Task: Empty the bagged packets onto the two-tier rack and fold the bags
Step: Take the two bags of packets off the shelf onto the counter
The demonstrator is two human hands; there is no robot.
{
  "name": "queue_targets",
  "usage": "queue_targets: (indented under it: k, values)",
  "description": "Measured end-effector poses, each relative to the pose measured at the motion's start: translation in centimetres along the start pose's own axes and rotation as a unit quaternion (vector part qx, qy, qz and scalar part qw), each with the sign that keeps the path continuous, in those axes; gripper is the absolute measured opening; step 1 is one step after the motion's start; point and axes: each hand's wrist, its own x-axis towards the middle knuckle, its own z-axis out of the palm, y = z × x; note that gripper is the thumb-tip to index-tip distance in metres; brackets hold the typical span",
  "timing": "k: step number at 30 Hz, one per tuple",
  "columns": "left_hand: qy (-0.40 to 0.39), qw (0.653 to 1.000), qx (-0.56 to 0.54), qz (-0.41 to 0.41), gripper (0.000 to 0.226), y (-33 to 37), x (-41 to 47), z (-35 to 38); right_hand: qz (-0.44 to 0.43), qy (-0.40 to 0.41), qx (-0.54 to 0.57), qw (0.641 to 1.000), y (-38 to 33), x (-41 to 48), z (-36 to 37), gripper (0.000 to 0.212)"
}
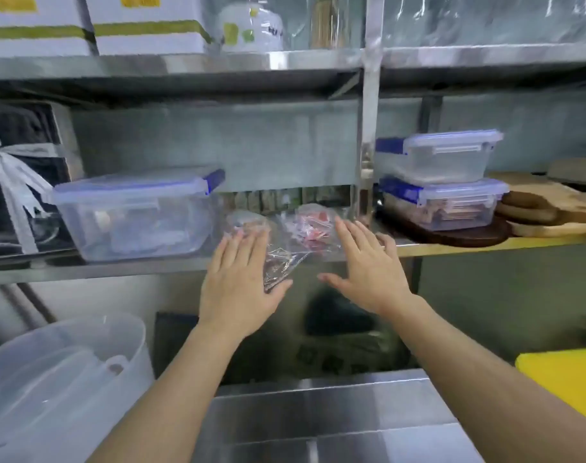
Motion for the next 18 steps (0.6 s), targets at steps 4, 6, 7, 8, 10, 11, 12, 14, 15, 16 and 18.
queue_targets:
  k: [4,6,7,8,10,11,12,14,15,16,18]
  values:
    - [0.017,0.998,0.047,0.044,0.076,0.3,-1.1,1.4,-0.035,0.035,-0.058,0.997,0.5,-0.5,1.6,0.054]
    - [0.025,0.997,0.057,0.042,0.073,0.7,-1.2,1.7,-0.030,0.048,-0.086,0.995,0.0,-0.1,1.8,0.042]
    - [0.035,0.996,0.067,0.042,0.069,0.8,-1.1,1.7,-0.026,0.060,-0.093,0.994,-0.3,0.2,1.8,0.040]
    - [0.047,0.994,0.083,0.045,0.062,0.9,-0.7,1.5,-0.021,0.075,-0.096,0.992,-0.7,0.6,1.6,0.041]
    - [0.092,0.988,0.109,0.060,0.040,0.8,0.0,1.2,-0.020,0.073,-0.103,0.992,-1.4,1.5,1.2,0.043]
    - [0.112,0.985,0.112,0.069,0.032,0.7,0.4,1.0,-0.028,0.069,-0.109,0.991,-1.7,1.9,1.0,0.040]
    - [0.124,0.983,0.110,0.081,0.029,0.5,0.7,0.8,-0.038,0.064,-0.117,0.990,-1.8,2.2,0.8,0.033]
    - [0.119,0.985,0.091,0.091,0.029,0.2,0.8,0.2,-0.045,0.057,-0.125,0.989,-2.0,2.6,0.3,0.020]
    - [0.111,0.986,0.080,0.092,0.030,0.2,0.7,-0.2,-0.045,0.056,-0.127,0.989,-1.9,2.6,0.1,0.015]
    - [0.102,0.988,0.069,0.093,0.030,0.1,0.4,-0.6,-0.043,0.056,-0.128,0.989,-1.8,2.5,-0.1,0.012]
    - [0.080,0.992,0.045,0.092,0.028,-0.1,0.0,-1.4,-0.041,0.055,-0.123,0.990,-1.6,2.0,-0.4,0.007]
